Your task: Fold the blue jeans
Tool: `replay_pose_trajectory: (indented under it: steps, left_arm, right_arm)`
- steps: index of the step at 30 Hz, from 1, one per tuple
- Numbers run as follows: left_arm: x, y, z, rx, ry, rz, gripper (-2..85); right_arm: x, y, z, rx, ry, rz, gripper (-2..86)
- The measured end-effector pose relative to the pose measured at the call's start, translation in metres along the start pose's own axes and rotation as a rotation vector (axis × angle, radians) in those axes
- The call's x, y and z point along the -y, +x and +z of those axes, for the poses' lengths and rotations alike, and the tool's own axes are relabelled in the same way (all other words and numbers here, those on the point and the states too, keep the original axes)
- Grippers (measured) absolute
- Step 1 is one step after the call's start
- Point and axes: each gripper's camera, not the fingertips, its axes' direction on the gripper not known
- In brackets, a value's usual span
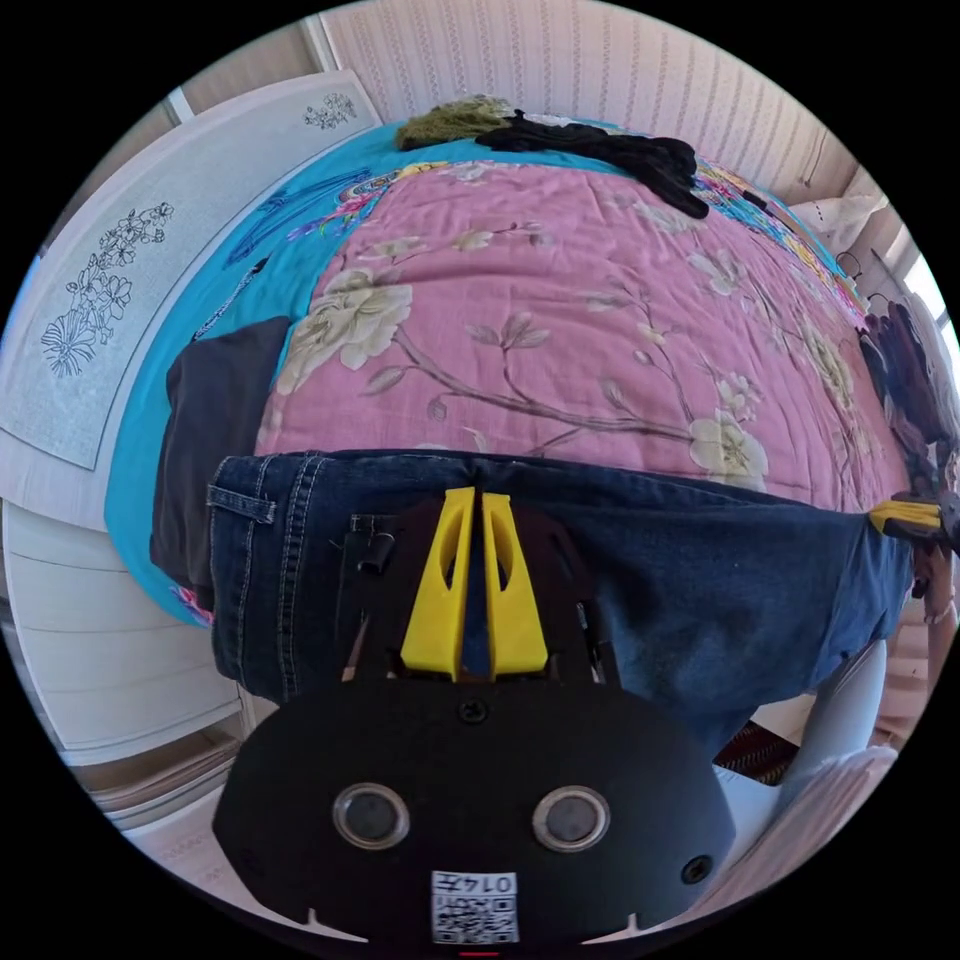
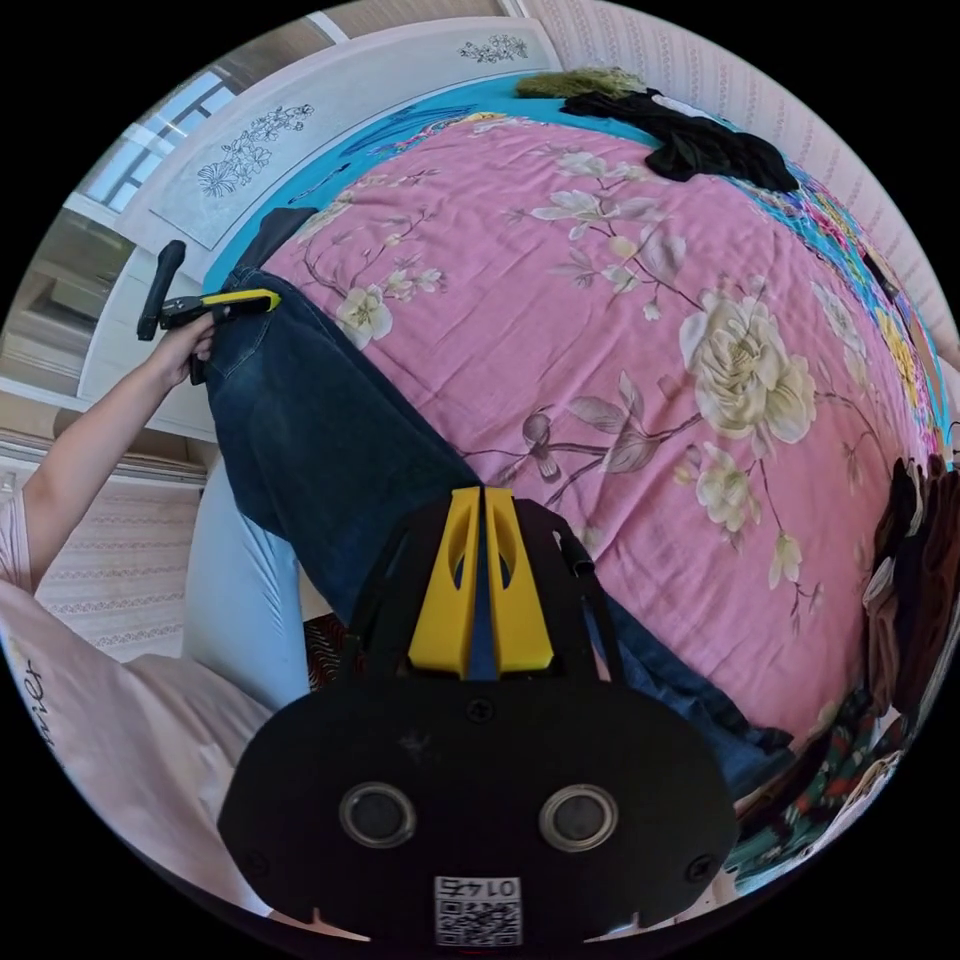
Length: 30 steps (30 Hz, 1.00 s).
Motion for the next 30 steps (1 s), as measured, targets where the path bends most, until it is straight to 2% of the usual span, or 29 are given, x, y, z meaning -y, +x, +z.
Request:
replay_pose_trajectory:
  steps: [2, 4, 8, 11, 13, 14, 16, 18, 19, 24, 26, 27, 28, 30]
  left_arm:
    - [0.000, -0.001, 0.000, 0.001, 0.015, -0.006, 0.3]
    - [-0.006, 0.006, -0.011, 0.056, 0.075, 0.013, 2.2]
    - [-0.038, 0.043, -0.049, 0.106, 0.260, 0.155, 0.9]
    - [-0.076, 0.095, -0.055, -0.094, 0.333, 0.304, -0.6]
    - [-0.098, 0.149, -0.038, -0.372, 0.273, 0.387, -0.9]
    - [-0.103, 0.164, -0.033, -0.411, 0.254, 0.419, -0.9]
    - [-0.117, 0.214, -0.004, -0.386, 0.176, 0.476, -1.0]
    - [-0.120, 0.237, 0.024, -0.426, 0.088, 0.464, -1.0]
    - [-0.119, 0.249, 0.044, -0.459, 0.027, 0.458, -1.0]
    - [-0.105, 0.251, 0.058, -0.523, -0.030, 0.486, -1.0]
    - [-0.106, 0.256, 0.054, -0.505, -0.029, 0.536, -1.0]
    - [-0.106, 0.262, 0.057, -0.485, -0.047, 0.560, -1.0]
    - [-0.107, 0.270, 0.068, -0.451, -0.084, 0.576, -1.0]
    - [-0.109, 0.280, 0.086, -0.425, -0.082, 0.586, -1.0]
  right_arm:
    - [0.002, 0.009, 0.003, -0.081, 0.015, 0.041, -0.4]
    - [0.005, 0.024, 0.007, -0.040, -0.029, 0.087, -0.3]
    - [-0.012, 0.002, -0.014, -0.061, 0.079, -0.023, -0.3]
    - [-0.012, -0.039, 0.001, -0.065, 0.033, -0.173, -0.4]
    - [0.003, -0.064, 0.027, -0.112, -0.035, -0.236, -0.4]
    - [0.007, -0.067, 0.033, -0.125, -0.050, -0.241, -0.4]
    - [0.022, -0.068, 0.065, -0.173, -0.165, -0.225, -0.5]
    - [0.023, -0.060, 0.072, -0.172, -0.164, -0.213, -0.6]
    - [0.022, -0.052, 0.071, -0.150, -0.175, -0.211, -0.7]
    - [0.025, -0.019, 0.049, 0.006, -0.269, -0.165, -0.8]
    - [0.020, -0.020, 0.031, -0.037, -0.216, -0.211, -0.8]
    - [0.017, -0.020, 0.028, -0.127, -0.183, -0.221, -0.8]
    - [0.015, -0.015, 0.041, -0.171, -0.218, -0.226, -0.8]
    - [0.008, -0.003, 0.049, -0.166, -0.197, -0.189, -0.9]
